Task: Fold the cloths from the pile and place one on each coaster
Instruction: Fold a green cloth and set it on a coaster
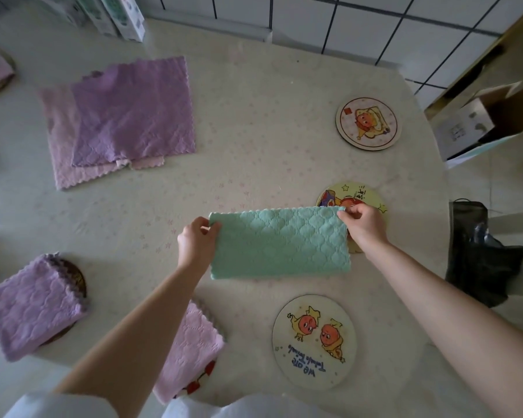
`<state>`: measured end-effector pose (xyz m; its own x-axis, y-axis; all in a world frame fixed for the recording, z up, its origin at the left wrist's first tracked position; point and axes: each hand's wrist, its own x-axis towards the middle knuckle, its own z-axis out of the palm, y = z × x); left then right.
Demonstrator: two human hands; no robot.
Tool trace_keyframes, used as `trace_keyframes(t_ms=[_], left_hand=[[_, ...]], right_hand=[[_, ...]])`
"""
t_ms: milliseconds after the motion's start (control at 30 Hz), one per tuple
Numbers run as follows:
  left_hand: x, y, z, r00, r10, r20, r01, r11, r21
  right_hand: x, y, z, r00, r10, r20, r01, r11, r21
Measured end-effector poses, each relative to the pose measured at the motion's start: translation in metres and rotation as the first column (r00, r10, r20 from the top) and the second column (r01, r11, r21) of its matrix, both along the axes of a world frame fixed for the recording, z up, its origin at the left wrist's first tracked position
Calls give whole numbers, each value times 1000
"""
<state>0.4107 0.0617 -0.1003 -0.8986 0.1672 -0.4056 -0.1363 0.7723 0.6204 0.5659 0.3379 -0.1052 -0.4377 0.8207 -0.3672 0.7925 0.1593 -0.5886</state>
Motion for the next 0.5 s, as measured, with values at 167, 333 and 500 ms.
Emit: trace_keyframes(t_ms=[167, 333, 500], left_hand=[[3, -12, 3, 992, 98, 74, -100, 994, 33], [37, -32, 12, 998, -36, -54, 32, 997, -74], [98, -25, 13, 639, -652, -408, 604, 754, -260]], right_hand=[[12, -4, 13, 997, 71, -21, -70, 995, 67], [50, -45, 26, 876, 477, 63, -465, 806, 366], [77, -102, 20, 616, 768, 174, -761, 523, 383]])
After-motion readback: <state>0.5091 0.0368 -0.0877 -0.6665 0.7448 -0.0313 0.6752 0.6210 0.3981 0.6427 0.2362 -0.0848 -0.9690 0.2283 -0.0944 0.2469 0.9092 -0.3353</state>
